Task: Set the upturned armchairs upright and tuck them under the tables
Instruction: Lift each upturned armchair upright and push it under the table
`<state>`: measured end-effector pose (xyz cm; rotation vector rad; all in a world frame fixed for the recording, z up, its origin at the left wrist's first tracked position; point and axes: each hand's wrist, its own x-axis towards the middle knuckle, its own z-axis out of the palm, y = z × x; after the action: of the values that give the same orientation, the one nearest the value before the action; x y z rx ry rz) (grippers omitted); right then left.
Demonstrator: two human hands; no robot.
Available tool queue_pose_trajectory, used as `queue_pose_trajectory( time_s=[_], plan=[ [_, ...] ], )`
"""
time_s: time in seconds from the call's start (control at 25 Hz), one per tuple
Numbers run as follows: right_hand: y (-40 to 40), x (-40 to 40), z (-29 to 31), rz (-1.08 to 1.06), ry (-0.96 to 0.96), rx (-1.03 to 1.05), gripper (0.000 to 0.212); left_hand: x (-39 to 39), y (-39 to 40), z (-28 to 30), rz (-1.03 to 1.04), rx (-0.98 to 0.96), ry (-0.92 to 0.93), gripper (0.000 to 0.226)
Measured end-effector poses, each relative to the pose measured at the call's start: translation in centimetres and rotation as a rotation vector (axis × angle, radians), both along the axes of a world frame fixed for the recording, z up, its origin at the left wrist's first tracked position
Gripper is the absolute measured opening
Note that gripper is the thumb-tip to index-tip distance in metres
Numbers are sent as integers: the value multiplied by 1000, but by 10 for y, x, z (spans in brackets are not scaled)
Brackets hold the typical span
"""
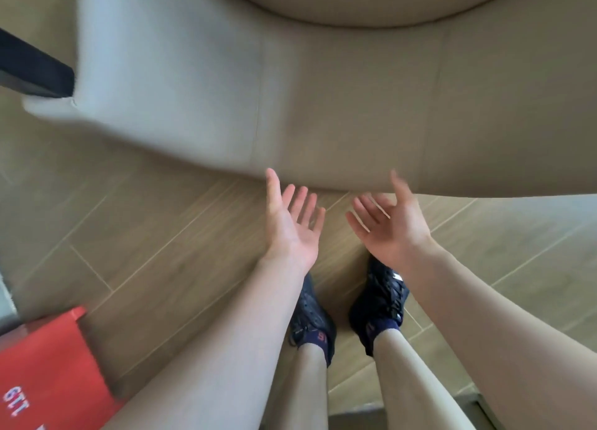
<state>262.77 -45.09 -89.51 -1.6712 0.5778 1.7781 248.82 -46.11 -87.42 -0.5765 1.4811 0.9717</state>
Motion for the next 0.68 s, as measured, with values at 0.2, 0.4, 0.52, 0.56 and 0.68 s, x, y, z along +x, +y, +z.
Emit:
queue_pose_trajectory(
  time_s=[0.2, 0.4, 0.52, 0.56, 0.68],
  plan=[
    [-14, -1, -70, -40, -51, -57, 90, -3, -17, -73, -14, -82, 36, 83],
    [-14, 5, -116, -81, -93, -31, 99, -7, -16, -122, 36, -54, 71, 86],
    [-6, 11, -135, -147, -131, 24, 95, -11, -6, -143, 55, -26, 122, 79],
    [-3, 12, -140, -168, -146, 48, 90, -12, -3, -149, 53, -20, 143, 74],
    [2, 16, -150, -189, -197, 116, 76, -12, 5, -163, 38, 19, 155, 69]
  ],
)
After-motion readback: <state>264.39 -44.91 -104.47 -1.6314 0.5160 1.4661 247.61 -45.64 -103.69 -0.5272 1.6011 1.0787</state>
